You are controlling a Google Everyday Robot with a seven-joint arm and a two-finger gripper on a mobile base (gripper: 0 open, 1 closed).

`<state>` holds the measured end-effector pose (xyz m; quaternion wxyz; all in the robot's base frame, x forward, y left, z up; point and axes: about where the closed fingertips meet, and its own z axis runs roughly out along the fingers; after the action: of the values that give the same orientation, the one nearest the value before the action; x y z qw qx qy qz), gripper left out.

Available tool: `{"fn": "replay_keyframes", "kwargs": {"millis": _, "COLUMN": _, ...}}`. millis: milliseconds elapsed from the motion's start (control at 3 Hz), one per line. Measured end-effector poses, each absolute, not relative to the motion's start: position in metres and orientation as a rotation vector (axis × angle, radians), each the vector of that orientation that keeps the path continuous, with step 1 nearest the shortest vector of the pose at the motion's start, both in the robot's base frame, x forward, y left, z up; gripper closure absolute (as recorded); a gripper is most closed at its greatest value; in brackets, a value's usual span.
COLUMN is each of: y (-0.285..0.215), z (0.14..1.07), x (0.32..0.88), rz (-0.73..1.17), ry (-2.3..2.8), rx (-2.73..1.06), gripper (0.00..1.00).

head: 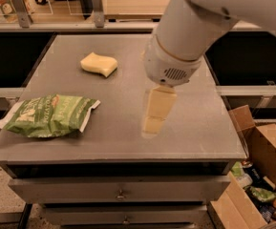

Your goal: Pick green jalapeno chip bag

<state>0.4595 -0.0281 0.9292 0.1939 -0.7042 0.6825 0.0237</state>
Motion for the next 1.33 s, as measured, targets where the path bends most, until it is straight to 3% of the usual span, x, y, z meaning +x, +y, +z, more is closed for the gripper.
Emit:
{"fn": "replay_keyframes", "kwargs": {"millis": 1000, "y": 0.114, "z": 0.884, "x": 0.463, "rz": 0.174, "ry": 1.733, "rx": -2.152, "gripper": 0.0}}
{"fn": "replay_keyframes", "kwargs": {"millis": 1333, "y": 0.114, "z": 0.884, "x": 0.463, "rz": 0.174, "ry": 1.732, "rx": -2.152, "gripper": 0.0}}
